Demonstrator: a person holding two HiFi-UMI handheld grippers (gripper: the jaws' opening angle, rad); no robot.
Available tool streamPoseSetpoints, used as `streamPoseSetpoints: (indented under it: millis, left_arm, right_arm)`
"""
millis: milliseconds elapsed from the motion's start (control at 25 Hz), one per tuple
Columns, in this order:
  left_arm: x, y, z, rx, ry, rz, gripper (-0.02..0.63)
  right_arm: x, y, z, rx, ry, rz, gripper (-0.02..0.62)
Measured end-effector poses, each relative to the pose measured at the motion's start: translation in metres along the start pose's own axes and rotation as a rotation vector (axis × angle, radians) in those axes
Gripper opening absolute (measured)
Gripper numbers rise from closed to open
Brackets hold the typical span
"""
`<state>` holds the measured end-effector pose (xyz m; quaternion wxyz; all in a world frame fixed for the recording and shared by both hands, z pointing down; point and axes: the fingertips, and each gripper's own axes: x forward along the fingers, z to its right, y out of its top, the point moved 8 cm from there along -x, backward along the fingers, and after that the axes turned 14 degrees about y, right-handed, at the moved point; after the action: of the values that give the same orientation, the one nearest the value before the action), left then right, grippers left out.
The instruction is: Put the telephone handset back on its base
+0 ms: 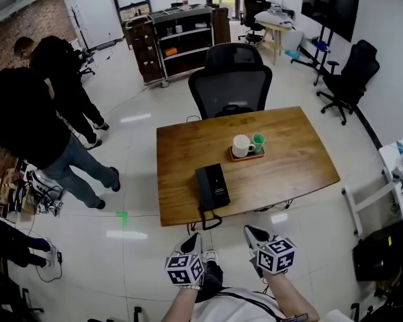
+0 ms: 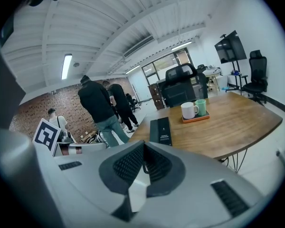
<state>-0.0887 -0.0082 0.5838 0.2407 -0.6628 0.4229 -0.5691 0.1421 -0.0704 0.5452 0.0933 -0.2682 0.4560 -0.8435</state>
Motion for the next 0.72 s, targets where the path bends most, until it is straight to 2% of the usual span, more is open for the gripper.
streamPoseSetpoints:
  millis: [360,720]
  left_arm:
    - [-0.017,-0.016,0.008,-0.009,0.013,0.006,0.002]
    - [-0.018,-0.01,0.01,0.006,0.017,0.011,0.002]
  right_arm:
    - [-0.012,-0.02,-0.009,-0.013,0.015,-0.031,0.003]
    - [-0.017,-0.016,-0.012,-0.026,0.012,-0.017,0.003]
